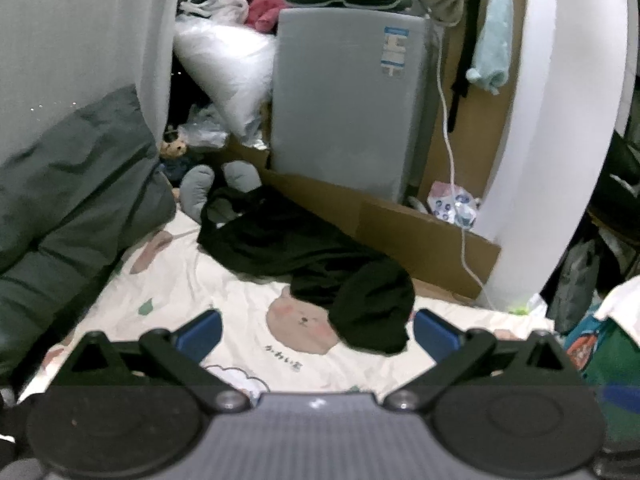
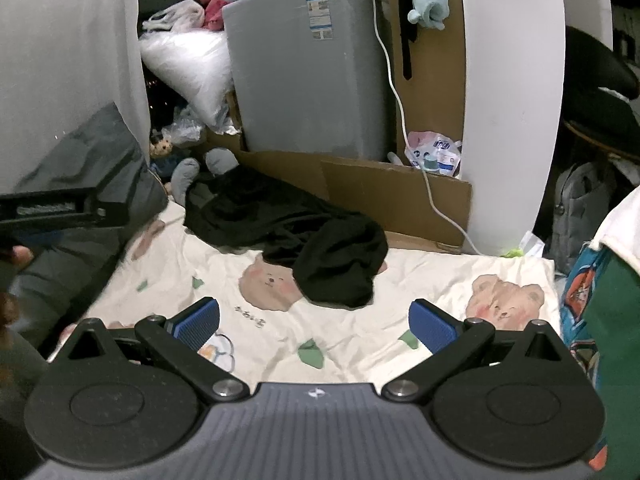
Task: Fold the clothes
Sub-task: 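Move both grippers toward the crumpled black garment on the bed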
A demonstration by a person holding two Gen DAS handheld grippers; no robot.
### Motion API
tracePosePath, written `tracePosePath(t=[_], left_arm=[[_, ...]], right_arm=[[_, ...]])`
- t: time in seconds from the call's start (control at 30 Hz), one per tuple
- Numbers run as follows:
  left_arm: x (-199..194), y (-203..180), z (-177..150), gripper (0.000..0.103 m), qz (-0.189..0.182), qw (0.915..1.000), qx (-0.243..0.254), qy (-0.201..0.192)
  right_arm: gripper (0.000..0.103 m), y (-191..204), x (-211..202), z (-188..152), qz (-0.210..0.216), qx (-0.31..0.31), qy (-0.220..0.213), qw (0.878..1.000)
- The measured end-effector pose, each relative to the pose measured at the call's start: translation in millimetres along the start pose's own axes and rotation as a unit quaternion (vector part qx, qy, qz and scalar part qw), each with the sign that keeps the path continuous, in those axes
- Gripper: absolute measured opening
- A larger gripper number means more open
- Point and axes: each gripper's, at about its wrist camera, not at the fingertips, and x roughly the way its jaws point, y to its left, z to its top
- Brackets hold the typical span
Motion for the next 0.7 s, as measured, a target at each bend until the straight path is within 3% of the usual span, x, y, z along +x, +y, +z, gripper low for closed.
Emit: tracePosePath(t=[0.37, 0.7], left_arm=[[-16.4, -22.1, 4.1, 0.103, -0.025, 0.9995, 0.016, 0.001], [19.6, -10.1, 28.0, 0.103, -0.005, 0.9997, -0.004, 0.023]], right_arm=[[0.103, -10.0, -18.0, 8.5, 0.006, -0.007, -0.009, 1.000], [0.103, -12.5, 0.5, 20.9, 0.021, -0.004, -0.004, 1.000]])
